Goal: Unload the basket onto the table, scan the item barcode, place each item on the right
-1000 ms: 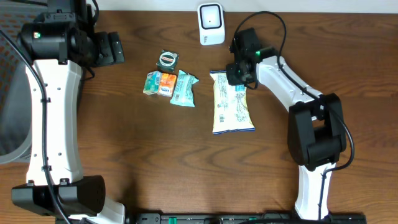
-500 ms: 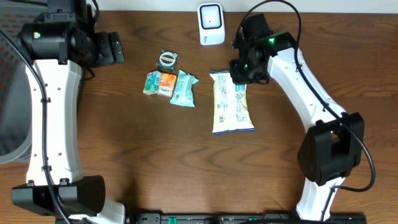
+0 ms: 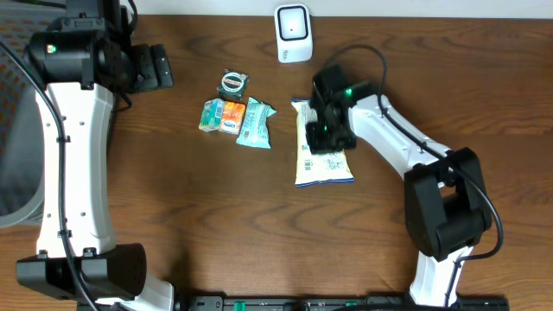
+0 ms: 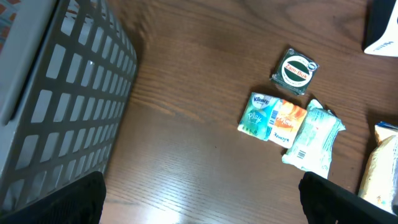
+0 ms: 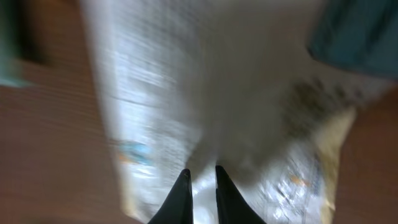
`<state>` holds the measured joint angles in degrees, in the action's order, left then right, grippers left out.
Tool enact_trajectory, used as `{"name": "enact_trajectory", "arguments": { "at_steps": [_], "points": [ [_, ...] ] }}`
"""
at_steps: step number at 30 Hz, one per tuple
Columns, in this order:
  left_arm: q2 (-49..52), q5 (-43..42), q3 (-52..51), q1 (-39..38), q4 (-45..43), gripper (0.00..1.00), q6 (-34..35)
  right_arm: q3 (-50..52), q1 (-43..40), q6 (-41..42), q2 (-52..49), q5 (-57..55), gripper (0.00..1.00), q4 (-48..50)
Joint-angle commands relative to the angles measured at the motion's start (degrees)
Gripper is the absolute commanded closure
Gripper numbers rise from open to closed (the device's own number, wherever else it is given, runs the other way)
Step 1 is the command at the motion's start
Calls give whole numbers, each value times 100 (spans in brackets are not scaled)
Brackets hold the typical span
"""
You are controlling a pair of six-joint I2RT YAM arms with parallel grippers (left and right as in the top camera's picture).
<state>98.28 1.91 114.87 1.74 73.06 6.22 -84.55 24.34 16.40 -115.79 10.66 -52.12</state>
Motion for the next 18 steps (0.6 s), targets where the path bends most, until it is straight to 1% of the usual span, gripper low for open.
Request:
{"name": "enact_trajectory", "arguments": {
  "at_steps": [1,6,8,13,14,18],
  "points": [
    [22,92,-28,24,2,2,52,251,9,479,-37,-520,91,31],
    [22,92,-28,22,2,2,50,-33,7,472,11,-516,89,-46],
    [22,92,-28,24,2,2,50,-306,2,435,48,-516,87,-262],
    [22,92,-28,24,2,2,50,-1139,13,319,83,-509,84,-1209],
    [22,92,-28,24,2,2,50,-1209,26,304,83,-503,83,-1329],
    [22,92,-28,24,2,2,50,-1185,129,306,61,-361,83,-1574]
  ]
}}
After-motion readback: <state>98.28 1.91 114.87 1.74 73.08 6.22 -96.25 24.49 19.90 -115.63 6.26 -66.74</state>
